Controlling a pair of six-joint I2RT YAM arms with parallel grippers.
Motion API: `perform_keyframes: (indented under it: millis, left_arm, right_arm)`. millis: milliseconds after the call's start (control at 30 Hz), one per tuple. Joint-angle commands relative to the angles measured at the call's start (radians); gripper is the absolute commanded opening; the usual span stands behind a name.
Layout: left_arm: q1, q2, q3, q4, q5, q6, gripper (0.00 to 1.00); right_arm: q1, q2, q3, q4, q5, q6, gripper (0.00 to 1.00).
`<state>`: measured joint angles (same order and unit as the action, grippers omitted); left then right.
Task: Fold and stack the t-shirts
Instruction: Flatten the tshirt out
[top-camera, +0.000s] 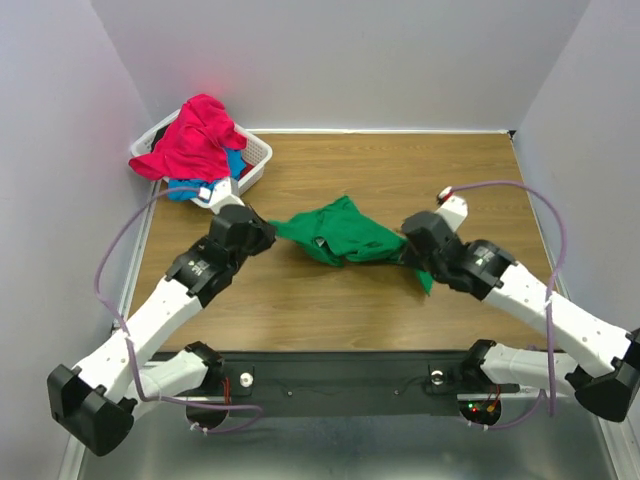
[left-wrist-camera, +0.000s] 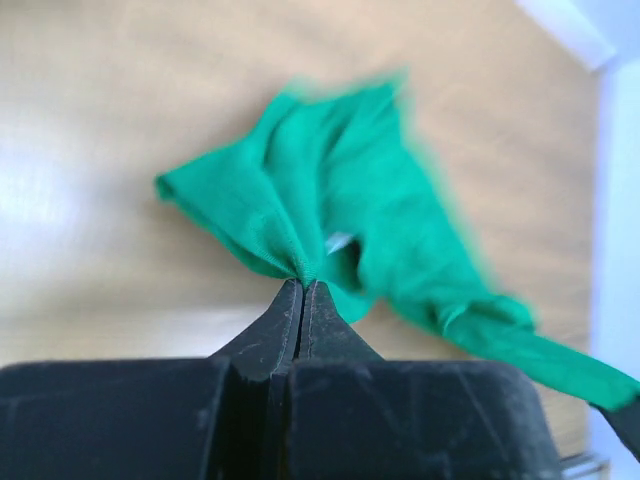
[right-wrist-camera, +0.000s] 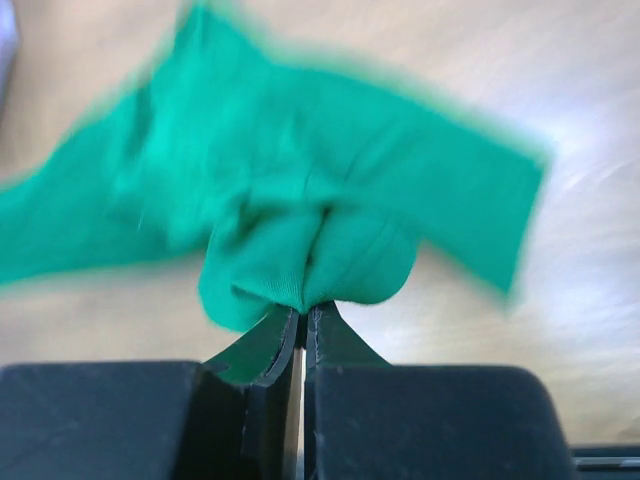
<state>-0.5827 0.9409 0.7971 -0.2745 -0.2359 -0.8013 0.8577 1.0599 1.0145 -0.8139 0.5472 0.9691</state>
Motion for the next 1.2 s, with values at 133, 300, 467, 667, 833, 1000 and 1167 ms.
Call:
perform_keyframes:
  millis: [133,300,467,667,833,1000,1167]
  left_arm:
    - [0.0,0.019,0.428,-0.135,-0.264,0.12,0.0]
    - [0.007,0.036,0.594,-0.15,-0.339,0.181,0.0]
    - [0.021,0.033,0.692,-0.196,-0.408,0.209,0.0]
    - [0.026,-0.037,0.673,-0.187,-0.483,0.203,0.0]
    - [0.044,0.011,0.596,-0.147,-0.457,0.18,0.0]
    - [0.202,0.166,0.587,-0.057,-0.199,0.186,0.0]
    - [0.282,0.337,0.648,-0.034,-0.091,0.18,0.0]
  right_arm:
    - [-0.267,0.025,0.384,-0.06,0.281,-0.245,0.0]
    - [-0.31,0.087,0.593,-0.053,0.361,-0.351,0.0]
    - [-0.325,0.121,0.74,-0.051,0.43,-0.414,0.0]
    - [-0.324,0.08,0.754,-0.021,0.39,-0.484,0.01]
    - [-0.325,0.095,0.61,0.054,0.341,-0.507,0.0]
    - [-0.409,0.283,0.627,0.124,0.203,-0.523,0.01]
    - [-0.681,0.59,0.935,0.153,-0.124,-0.498,0.01]
